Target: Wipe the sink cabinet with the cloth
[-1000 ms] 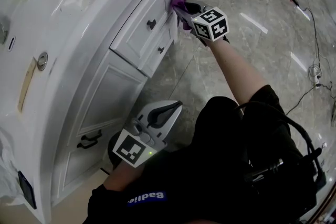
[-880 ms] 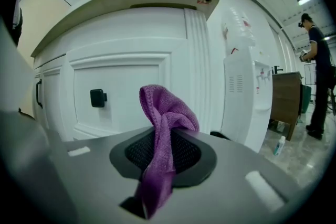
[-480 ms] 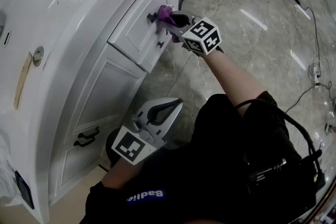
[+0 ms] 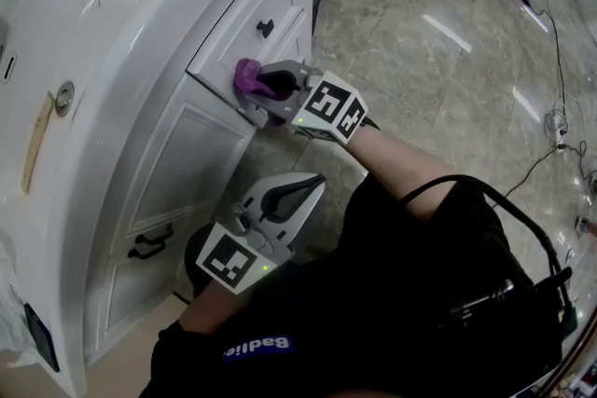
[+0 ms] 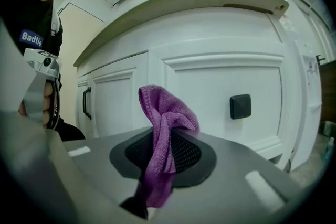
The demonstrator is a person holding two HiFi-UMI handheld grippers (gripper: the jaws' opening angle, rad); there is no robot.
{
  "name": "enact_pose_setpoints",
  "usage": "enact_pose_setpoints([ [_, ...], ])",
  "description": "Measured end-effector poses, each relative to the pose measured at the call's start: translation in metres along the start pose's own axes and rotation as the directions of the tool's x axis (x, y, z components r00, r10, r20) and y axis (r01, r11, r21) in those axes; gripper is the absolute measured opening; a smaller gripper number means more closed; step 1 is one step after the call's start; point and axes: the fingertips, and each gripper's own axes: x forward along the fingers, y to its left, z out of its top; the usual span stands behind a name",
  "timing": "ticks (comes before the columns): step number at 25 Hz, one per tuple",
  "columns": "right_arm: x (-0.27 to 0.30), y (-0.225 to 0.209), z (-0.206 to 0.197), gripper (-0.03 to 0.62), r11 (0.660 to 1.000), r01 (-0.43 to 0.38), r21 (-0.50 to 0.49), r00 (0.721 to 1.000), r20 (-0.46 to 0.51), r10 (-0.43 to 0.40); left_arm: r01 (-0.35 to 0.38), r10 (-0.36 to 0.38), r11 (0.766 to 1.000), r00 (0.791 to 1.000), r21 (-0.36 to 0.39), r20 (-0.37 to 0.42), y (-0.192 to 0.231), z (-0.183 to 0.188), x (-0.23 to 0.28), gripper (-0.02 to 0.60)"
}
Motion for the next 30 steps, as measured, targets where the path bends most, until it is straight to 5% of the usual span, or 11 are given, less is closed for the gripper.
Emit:
enact_pose_setpoints([
  [7, -0.016, 0.010, 0.002, 0.072, 0.997, -0.058, -0.048, 0.998, -0.005, 0.058, 0.009, -0.009, 1.000, 1.000, 0.007, 0.007, -0.002, 0.003, 0.002, 0.005],
  [12, -0.045, -0.065, -0.010, 0.072, 0.991, 0.120, -0.051, 0.992, -0.039, -0.122, 0.006, -0.006, 1.000, 1.000, 0.009, 0.002, -0.004, 0.002, 0.002, 0.005],
  [17, -0.072, -0.156, -0.032, 0.072, 0.945, 0.324, -0.036, 0.940, -0.099, -0.326, -0.005, 0.006, 1.000, 1.000, 0.012, -0.006, -0.003, 0.001, 0.000, 0.006],
  [21, -0.080, -0.194, -0.049, 0.072, 0.916, 0.402, -0.004, 0.906, -0.143, -0.398, -0.013, 0.013, 1.000, 1.000, 0.013, -0.017, -0.002, -0.001, -0.001, 0.005],
  [24, -0.073, -0.198, -0.062, 0.072, 0.913, 0.407, 0.015, 0.900, -0.175, -0.398, -0.015, 0.015, 1.000, 1.000, 0.008, -0.018, -0.002, -0.003, 0.000, 0.005],
  [30, -0.044, -0.154, -0.072, 0.071, 0.951, 0.311, 0.004, 0.935, -0.179, -0.305, -0.001, 0.002, 1.000, 1.000, 0.002, -0.027, -0.005, -0.002, 0.002, 0.005],
])
